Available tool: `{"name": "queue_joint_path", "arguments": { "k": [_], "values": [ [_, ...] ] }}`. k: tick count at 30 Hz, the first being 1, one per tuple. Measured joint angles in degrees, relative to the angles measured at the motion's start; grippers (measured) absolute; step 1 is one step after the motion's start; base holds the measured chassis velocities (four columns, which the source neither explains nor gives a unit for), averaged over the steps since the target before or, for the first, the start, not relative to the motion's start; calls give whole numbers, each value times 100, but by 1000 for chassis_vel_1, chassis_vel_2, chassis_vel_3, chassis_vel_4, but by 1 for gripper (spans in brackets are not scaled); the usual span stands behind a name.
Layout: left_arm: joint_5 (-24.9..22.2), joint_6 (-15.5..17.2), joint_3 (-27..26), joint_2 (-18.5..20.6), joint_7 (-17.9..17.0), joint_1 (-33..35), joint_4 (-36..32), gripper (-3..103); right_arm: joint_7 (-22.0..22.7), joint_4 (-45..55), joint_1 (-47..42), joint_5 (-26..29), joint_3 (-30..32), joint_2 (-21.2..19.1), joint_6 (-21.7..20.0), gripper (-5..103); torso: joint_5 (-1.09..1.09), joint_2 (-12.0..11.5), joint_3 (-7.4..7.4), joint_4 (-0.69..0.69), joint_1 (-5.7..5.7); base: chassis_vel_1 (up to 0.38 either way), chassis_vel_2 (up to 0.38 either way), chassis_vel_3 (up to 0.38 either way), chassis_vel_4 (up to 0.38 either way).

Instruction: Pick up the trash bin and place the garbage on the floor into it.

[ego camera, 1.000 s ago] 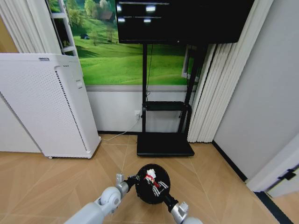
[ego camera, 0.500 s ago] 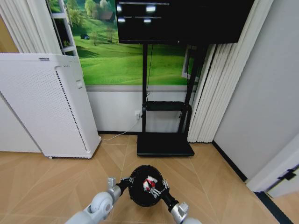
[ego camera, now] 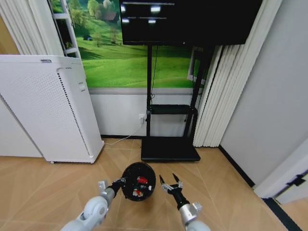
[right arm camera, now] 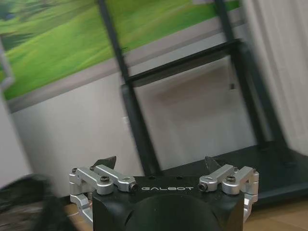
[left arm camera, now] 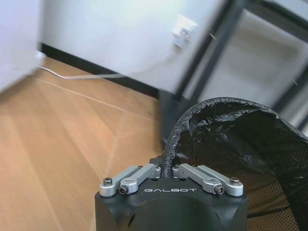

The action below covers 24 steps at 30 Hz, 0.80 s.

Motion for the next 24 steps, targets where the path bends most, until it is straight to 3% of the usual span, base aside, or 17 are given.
{"name": "queue_joint_path", "arguments": {
  "k": [1,2,6,9,10,12,15,18,24],
  "values": [
    [-162,31,-380,-18,-213,211,-176,4,319,36,-38,-9,198,59,-16,100,0,0,0,0,0,0,0,0,0],
    [-162,31,-380,-18,-213,211,-176,4,319,36,-38,-9,198,59,-16,100,0,0,0,0,0,0,0,0,0],
    [-533,222,-1494,-60,-643,958,-587,4,731,-16,-111,-270,694,93,-140,100,0,0,0,2,0,0,0,0,0],
    [-601,267,-1776,-76,-691,1159,-674,4,768,-52,-131,-345,809,93,-160,100,-1,1,0,1,0,0,0,0,0],
    [-713,339,-2293,-124,-762,1484,-823,4,791,-107,-160,-420,962,99,-173,100,0,1,0,1,0,0,0,0,0],
    [-780,383,-2566,-156,-794,1637,-890,4,795,-143,-177,-443,1043,105,-176,100,1,0,-1,1,0,0,0,0,0],
    [-1138,565,-3570,-242,-953,2247,-1149,4,805,-274,-315,-593,1460,246,-167,100,0,1,-1,3,0,0,0,0,0],
    [-1313,669,-3971,-271,-1032,2571,-1308,4,808,-277,-407,-627,1673,367,-151,100,0,2,-1,-5,0,0,0,0,0],
    [-1490,780,-5117,-655,-1071,3880,-1605,4,881,-311,-294,-628,1701,423,-171,100,2,2,-1,5,0,0,0,0,0]
  ]
}}
